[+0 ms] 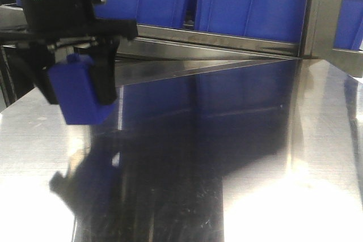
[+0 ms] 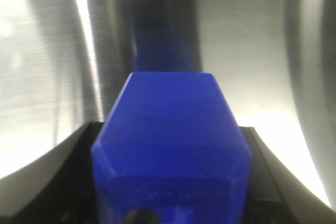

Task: Pick and sort blue part to right shelf
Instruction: 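Lift the second blue bottle upward with the left gripper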

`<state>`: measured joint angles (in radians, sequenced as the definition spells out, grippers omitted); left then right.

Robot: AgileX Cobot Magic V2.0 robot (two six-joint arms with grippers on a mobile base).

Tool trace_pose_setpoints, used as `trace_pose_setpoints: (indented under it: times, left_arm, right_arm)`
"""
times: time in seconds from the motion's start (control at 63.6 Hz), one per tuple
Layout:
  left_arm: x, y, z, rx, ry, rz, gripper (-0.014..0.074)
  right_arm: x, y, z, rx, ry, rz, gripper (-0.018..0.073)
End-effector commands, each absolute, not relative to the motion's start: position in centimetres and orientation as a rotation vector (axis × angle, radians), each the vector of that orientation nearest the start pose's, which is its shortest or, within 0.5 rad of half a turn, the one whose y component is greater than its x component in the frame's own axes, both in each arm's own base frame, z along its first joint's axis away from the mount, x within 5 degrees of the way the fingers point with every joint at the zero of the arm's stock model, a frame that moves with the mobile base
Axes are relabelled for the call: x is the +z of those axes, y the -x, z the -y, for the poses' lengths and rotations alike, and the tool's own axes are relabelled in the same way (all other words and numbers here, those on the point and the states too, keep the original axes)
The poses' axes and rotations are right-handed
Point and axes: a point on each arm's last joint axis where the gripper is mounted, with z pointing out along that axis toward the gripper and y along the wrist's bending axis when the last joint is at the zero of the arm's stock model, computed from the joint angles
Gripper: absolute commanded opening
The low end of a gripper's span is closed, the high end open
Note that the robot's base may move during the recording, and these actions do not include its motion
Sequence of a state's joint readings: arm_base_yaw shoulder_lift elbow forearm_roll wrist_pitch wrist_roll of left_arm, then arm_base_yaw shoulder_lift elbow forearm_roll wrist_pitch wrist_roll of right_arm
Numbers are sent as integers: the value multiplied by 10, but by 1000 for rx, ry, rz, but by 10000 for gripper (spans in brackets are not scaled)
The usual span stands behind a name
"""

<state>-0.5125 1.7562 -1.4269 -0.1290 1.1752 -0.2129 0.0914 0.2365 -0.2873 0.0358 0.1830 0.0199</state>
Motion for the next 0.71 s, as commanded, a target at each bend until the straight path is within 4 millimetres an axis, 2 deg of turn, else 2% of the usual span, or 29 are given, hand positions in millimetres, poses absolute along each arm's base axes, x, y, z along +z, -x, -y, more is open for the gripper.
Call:
trace_pose_setpoints:
  times: [0.0,0.047,0.11,0.236,0.33,0.487,0.691]
  left_arm:
    - [300,-288,180,-450,-592,-2835,336]
    - [304,-282,178,-493,-703,-2759,336]
    - [308,-275,172,-520,-756,-2671,336]
    - [312,-264,155,-490,-751,-2493,336]
    - [315,-257,141,-458,-648,-2371,336]
    - [315,-242,107,-432,-351,-2192,336]
    - [313,-212,63,-351,-109,-2024,336]
  right_arm:
    - [297,-70,-6,108,33,-1502,431]
    - [297,-70,-6,108,33,-1502,431]
    - [297,-70,-6,108,33,-1502,431]
    - [297,-70,-6,108,33,-1502,431]
    - [297,-70,-6,108,33,-1502,431]
    - [297,-70,-6,108,33,-1502,431]
    - [297,-70,-6,108,33,-1502,431]
